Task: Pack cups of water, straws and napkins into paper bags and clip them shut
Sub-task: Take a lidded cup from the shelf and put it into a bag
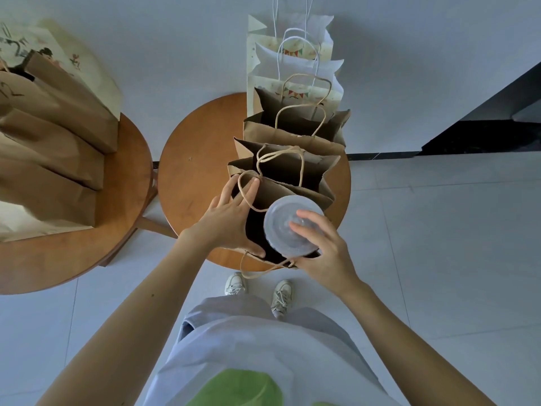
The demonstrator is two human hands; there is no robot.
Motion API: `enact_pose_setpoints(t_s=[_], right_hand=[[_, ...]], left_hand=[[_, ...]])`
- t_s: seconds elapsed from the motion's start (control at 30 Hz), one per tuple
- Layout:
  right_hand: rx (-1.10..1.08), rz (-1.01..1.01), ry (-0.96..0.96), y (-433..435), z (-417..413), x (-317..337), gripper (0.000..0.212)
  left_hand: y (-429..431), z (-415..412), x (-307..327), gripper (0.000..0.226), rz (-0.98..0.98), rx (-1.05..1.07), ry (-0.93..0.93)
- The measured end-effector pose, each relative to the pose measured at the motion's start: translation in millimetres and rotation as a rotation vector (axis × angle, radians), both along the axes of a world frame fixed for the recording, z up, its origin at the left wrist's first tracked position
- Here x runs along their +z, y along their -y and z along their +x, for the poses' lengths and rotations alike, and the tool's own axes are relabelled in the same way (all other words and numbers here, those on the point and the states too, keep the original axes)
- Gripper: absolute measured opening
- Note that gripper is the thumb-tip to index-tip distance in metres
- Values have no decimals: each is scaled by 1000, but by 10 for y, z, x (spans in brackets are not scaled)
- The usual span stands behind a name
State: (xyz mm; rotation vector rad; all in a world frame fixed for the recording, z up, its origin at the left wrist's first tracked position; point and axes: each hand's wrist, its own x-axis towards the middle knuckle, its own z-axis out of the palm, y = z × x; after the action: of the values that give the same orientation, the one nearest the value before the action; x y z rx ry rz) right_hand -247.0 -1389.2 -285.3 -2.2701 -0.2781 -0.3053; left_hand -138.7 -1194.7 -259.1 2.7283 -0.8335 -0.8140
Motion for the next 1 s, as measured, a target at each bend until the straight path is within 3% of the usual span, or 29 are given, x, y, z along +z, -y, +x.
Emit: enact_pose_setpoints(t_s=[0.3,0.77,1.0], right_hand=[[112,-121,-11,-114,76,82,53],[132,-206,-281,-207,294,185,38],[146,-359,-402,-215,314,168,36]], left_hand=[[-71,85,43,124,-36,-56,-26],[-300,247,71,130,-18,-96,-34],[-187,332,159,131,-39,-166,-11]])
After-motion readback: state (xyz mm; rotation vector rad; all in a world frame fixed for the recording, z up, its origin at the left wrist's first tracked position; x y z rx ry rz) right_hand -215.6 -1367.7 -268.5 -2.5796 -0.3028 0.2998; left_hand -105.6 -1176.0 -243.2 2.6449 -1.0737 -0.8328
